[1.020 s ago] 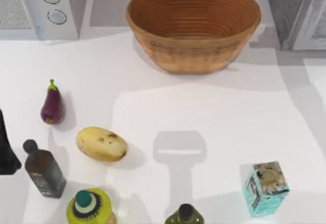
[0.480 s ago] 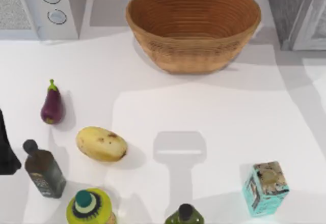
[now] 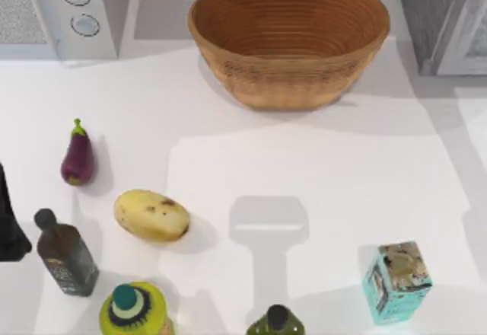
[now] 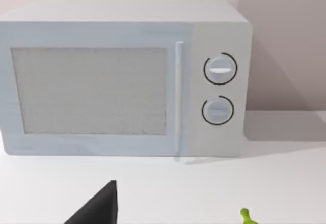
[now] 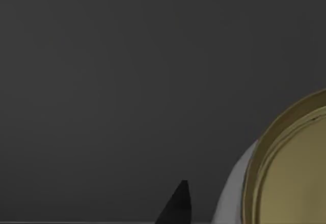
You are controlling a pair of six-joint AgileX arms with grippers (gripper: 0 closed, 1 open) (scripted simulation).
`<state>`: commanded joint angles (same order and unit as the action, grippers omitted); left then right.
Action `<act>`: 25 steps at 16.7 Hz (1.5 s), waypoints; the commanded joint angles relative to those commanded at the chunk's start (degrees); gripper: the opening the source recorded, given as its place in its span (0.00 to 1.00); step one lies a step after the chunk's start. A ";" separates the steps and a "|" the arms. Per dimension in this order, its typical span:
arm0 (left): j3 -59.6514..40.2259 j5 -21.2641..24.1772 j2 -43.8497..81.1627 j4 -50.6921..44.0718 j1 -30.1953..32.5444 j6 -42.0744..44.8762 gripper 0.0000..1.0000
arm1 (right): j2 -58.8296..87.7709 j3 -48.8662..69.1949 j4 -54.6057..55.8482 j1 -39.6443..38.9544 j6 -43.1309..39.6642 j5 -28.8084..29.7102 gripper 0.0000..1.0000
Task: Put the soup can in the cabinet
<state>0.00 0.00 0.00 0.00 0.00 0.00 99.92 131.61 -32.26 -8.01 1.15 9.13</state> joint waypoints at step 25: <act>0.00 0.00 0.00 0.00 0.00 0.00 1.00 | 19.80 26.98 -6.78 2.44 -0.08 -2.13 0.90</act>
<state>0.00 0.00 0.00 0.00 0.00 0.00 119.72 158.58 -39.04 -5.57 1.07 7.00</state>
